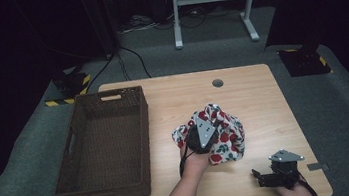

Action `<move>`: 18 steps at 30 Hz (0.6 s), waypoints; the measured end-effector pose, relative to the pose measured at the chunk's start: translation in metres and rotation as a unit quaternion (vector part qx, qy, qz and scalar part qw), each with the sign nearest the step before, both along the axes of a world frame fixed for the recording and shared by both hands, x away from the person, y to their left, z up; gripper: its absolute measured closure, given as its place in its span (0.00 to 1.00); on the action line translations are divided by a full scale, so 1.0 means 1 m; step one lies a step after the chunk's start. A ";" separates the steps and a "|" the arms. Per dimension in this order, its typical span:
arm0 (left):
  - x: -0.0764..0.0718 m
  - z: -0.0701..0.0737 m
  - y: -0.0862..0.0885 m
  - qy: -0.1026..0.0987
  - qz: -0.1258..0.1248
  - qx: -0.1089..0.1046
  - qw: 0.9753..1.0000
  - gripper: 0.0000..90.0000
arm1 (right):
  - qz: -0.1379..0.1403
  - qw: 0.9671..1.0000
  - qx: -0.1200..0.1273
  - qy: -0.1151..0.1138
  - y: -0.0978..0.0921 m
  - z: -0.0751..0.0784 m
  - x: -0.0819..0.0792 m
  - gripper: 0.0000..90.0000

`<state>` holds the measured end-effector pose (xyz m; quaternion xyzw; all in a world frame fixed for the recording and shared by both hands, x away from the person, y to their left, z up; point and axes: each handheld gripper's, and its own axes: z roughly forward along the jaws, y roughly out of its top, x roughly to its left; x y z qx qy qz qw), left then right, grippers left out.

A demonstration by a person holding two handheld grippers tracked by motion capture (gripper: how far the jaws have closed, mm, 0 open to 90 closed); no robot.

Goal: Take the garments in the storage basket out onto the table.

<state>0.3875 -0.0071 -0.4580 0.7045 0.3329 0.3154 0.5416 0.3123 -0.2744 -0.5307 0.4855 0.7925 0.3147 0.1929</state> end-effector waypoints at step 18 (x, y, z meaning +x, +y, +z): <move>0.016 -0.031 -0.017 0.069 -0.018 0.030 0.997 0.76 | 0.000 1.000 0.000 0.000 0.000 0.000 0.000 0.00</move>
